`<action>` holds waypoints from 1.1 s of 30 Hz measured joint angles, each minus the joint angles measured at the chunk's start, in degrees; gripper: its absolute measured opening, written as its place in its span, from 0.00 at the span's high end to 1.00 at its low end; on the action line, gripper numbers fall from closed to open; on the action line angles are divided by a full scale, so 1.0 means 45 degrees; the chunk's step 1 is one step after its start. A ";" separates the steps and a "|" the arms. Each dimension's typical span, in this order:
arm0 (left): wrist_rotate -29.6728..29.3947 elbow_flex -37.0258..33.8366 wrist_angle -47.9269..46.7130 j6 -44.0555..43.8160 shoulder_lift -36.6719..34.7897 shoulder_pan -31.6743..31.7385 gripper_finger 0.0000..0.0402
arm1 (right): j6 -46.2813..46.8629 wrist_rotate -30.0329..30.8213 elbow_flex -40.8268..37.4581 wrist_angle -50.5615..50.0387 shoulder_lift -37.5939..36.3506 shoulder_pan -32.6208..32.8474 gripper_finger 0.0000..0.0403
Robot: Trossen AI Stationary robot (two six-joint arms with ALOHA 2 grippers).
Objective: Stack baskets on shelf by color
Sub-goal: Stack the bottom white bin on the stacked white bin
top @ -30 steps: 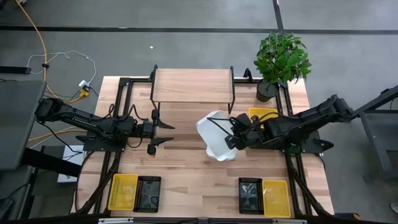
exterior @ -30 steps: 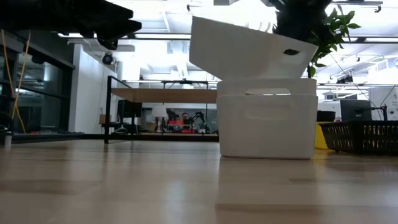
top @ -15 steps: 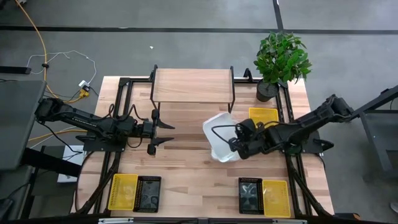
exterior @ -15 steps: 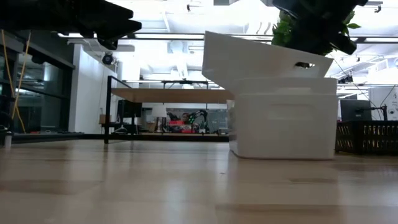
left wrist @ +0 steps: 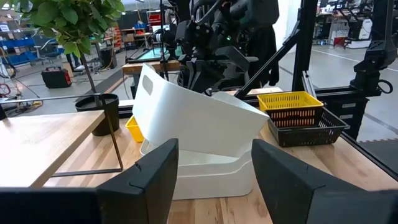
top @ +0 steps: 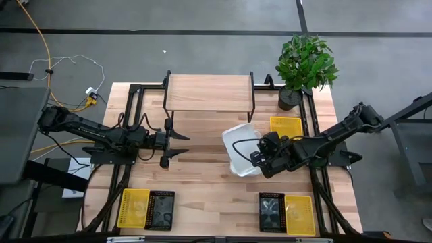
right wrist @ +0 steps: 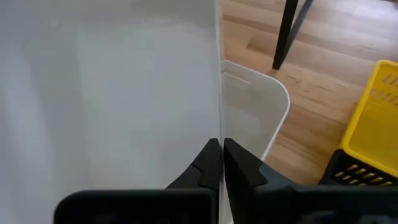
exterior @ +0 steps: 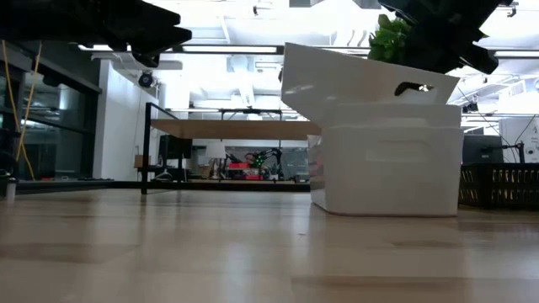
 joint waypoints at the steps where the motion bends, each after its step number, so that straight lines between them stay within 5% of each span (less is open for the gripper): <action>1: 0.0000 0.0000 -0.0005 0.0002 0.0000 0.0000 0.52 | -0.0134 -0.0050 0.0000 -0.0035 0.0000 0.0000 0.99; 20: 0.0000 0.0000 -0.0005 0.0005 0.0000 0.0005 0.52 | -0.2025 0.0084 0.0177 -0.0338 -0.1527 0.1064 0.60; 33: 0.0000 -0.0001 -0.0003 0.0001 0.0000 0.0003 0.52 | -1.0976 -0.3649 0.0223 0.4361 -0.0803 0.2254 0.59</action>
